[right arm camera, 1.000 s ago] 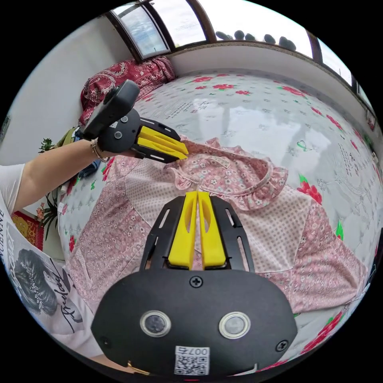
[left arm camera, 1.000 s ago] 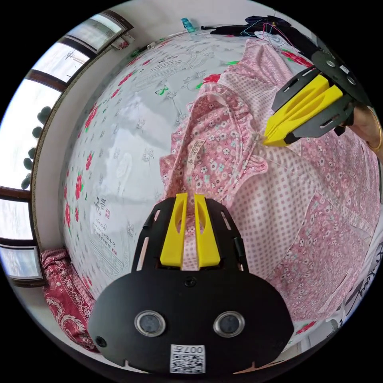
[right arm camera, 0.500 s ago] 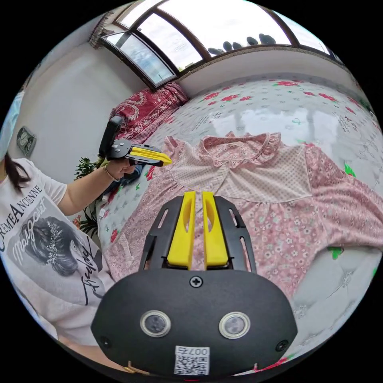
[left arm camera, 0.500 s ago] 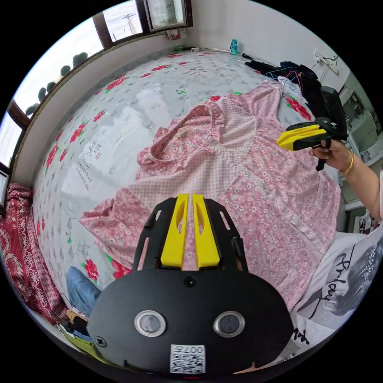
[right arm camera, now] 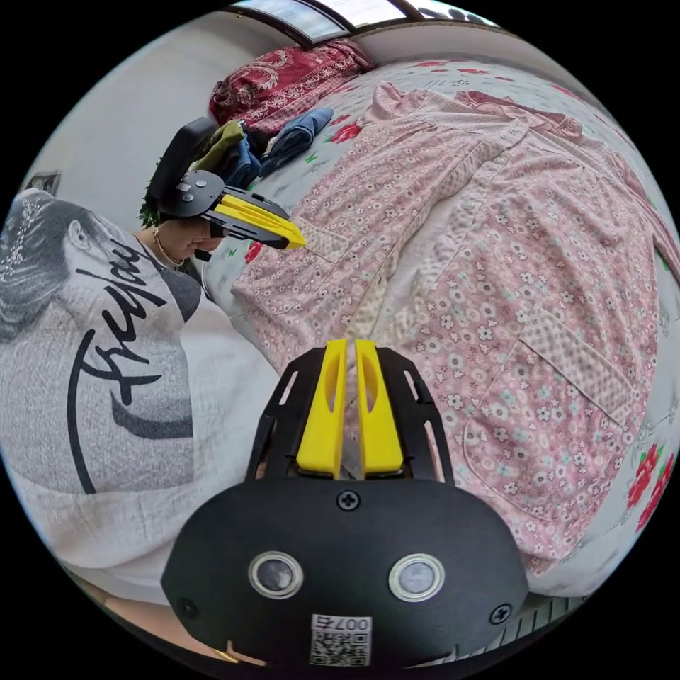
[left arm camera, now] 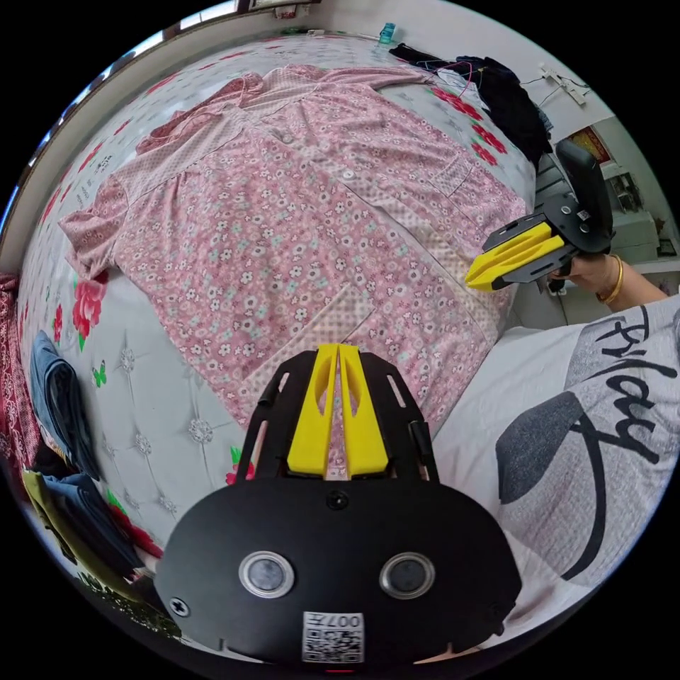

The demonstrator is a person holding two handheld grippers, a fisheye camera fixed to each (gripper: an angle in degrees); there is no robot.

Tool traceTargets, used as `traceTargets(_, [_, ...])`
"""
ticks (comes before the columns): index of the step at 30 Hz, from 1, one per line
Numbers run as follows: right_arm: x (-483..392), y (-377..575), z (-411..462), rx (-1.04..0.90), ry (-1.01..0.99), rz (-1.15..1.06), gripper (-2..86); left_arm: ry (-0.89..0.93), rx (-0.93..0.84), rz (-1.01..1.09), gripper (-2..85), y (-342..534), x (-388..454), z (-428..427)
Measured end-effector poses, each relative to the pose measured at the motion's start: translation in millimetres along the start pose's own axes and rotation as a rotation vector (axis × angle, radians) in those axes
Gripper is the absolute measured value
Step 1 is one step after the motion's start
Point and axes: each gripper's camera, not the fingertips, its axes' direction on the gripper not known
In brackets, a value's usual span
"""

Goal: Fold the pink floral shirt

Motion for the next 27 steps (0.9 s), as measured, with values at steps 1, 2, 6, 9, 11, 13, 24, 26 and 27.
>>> traceTargets(1, [-2.4, 2.3, 3.9, -0.008, 0.039, 0.002, 0.7, -0.021, -0.012, 0.012, -1.0, 2.4, 5.6, 4.6])
traceTargets(2, [-3.3, 2.9, 5.7, -0.014, 0.056, 0.001, 0.9, -0.032, -0.019, 0.016, -1.0, 3.3, 8.0, 7.2])
traceTargets(6, [0.2, 2.2, 10.6, 0.015, 0.041, 0.044, 2.6, -0.077, -0.049, 0.032, -1.0, 7.2, 16.9, 22.0])
traceTargets(9, [11.7, 0.2, 7.9, 0.039, -0.006, 0.091, 3.3, -0.074, -0.043, 0.018, -1.0, 7.2, 16.9, 27.9])
traceTargets(11, [15.2, 0.8, -0.9, 0.034, 0.022, 0.114, 3.5, -0.074, -0.041, 0.02, -1.0, 6.1, 17.5, 29.2])
traceTargets(13, [13.9, 3.2, -6.6, 0.029, 0.042, 0.103, 3.7, -0.079, -0.038, 0.021, -1.0, 4.6, 19.3, 31.9])
traceTargets(24, [18.1, 1.4, 4.6, 0.027, -0.069, 0.105, 4.0, -0.098, -0.031, 0.021, -1.0, -2.2, 31.1, 44.9])
traceTargets(26, [23.2, 6.7, -3.6, 0.063, -0.086, 0.123, 4.0, -0.099, -0.033, 0.022, -1.0, -3.6, 32.5, 46.6])
traceTargets(27, [27.8, 10.4, -9.3, 0.093, -0.108, 0.142, 3.9, -0.101, -0.033, 0.025, -1.0, -4.3, 33.9, 47.3])
